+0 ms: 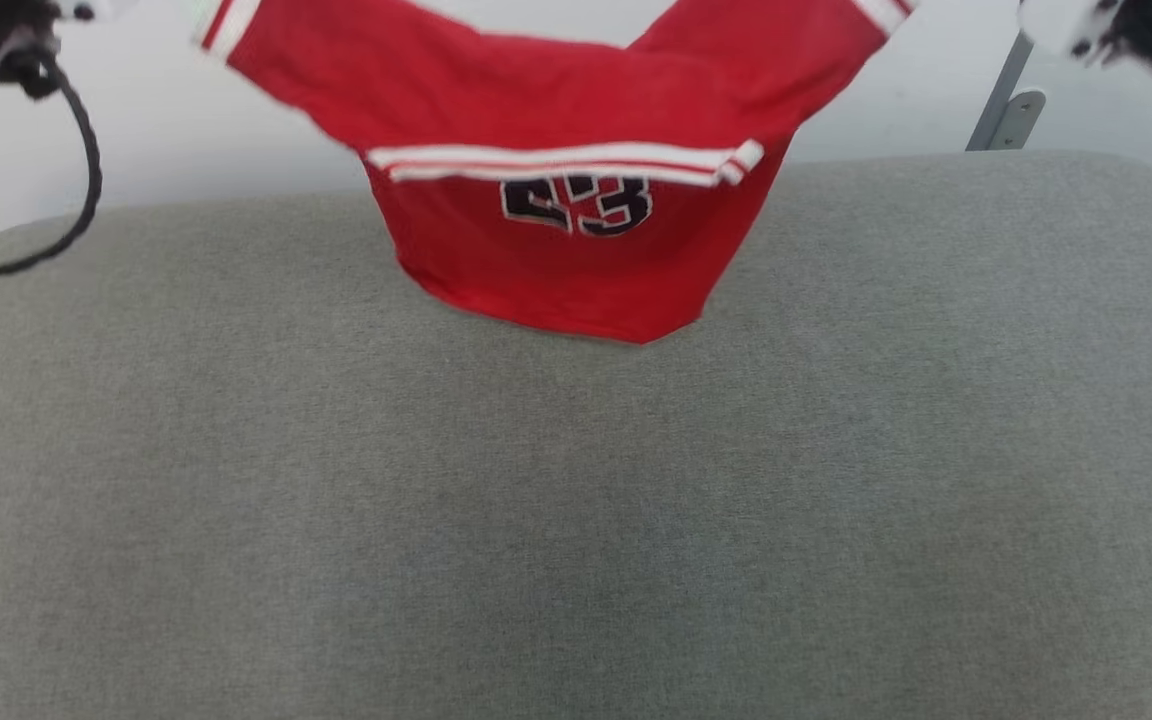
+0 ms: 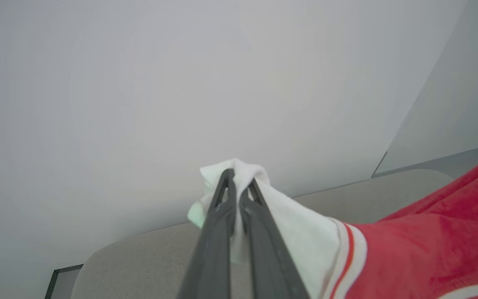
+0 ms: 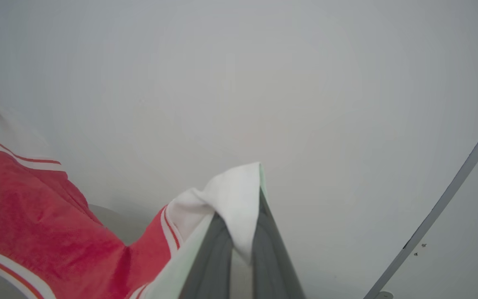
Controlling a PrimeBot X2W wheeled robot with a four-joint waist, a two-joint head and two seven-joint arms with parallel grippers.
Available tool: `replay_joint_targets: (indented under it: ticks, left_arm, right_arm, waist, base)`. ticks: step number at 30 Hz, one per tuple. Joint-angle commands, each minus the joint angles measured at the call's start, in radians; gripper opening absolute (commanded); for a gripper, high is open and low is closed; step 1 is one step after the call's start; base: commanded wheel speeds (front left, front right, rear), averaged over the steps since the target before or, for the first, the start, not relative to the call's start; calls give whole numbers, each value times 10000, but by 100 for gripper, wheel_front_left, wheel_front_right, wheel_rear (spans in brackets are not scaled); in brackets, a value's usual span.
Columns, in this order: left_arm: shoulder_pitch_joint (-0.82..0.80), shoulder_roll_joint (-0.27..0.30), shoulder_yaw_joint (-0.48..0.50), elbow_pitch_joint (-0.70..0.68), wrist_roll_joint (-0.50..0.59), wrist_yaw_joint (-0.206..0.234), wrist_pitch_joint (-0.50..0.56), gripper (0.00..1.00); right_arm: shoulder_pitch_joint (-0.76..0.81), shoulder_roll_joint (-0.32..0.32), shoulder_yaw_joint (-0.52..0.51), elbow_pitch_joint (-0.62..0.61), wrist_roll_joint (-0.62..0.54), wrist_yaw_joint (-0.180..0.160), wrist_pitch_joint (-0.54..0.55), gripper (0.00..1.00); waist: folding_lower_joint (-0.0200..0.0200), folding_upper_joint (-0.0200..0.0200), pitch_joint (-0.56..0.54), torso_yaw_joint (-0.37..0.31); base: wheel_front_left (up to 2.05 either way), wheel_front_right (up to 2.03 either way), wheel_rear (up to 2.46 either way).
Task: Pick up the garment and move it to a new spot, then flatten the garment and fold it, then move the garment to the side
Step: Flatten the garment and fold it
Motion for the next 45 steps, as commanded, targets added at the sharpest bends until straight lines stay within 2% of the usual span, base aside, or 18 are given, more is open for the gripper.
replay_joint_targets:
  ticks: [1, 12, 16, 22, 25, 31, 34, 39, 45]
  left_arm:
    - [-289, -11, -39, 94, 199, -69, -170, 0]
    - [-1016, -140, -123, 662, 348, -141, -647, 0]
    - [-1266, -260, -132, 903, 445, -138, -1034, 0]
    - [-1961, -544, -149, 1481, 709, -222, -2041, 0]
    - [-2523, -691, -171, 1829, 959, -276, -2882, 0]
    - [-4294, -982, -212, 2812, 1959, -115, -5722, 0]
    - [-4912, -1162, -254, 3261, 2203, -153, -7019, 0]
    - [-5357, -1348, -334, 4085, 2507, -368, -8937, 0]
    - [-4745, -1529, -427, 5667, 2308, -598, -9539, 0]
  right_arm:
    - [-265, 68, 38, 232, -8, -2, -123, 0]
    - [-1216, 128, 70, 1530, -196, -2, -653, 0]
    - [-1517, 87, 123, 1958, -462, -2, -1109, 0]
    - [-2226, 220, 138, 2869, -1022, -2, -2353, 0]
    - [-2772, 283, 199, 3448, -1500, -2, -3269, 0]
    - [-4368, 504, 112, 4864, -3158, -2, -6630, 0]
    - [-4926, 603, 6, 5544, -3999, -2, -7914, 0]
    - [-5363, 722, 12, 6346, -5191, -2, -8488, 0]
    - [-4823, 835, 370, 7500, -5162, -2, -8536, 0]
  waist:
    - [0, 0, -22, -29]
    - [0, 0, 85, -57]
    - [0, 0, 458, -3]
    - [0, 0, 1478, 74]
    - [0, 0, 2083, 99]
    - [0, 0, 3374, 191]
    - [0, 0, 3779, 280]
    - [0, 0, 4469, 548]
    - [0, 0, 4766, 853]
  base:
    - [0, 0, 0]
    - [0, 0, 0]
    - [0, 0, 0]
    - [0, 0, 0]
    - [0, 0, 0]
    - [0, 0, 0]
    - [0, 0, 0]
    - [0, 0, 0]
    - [0, 0, 0]
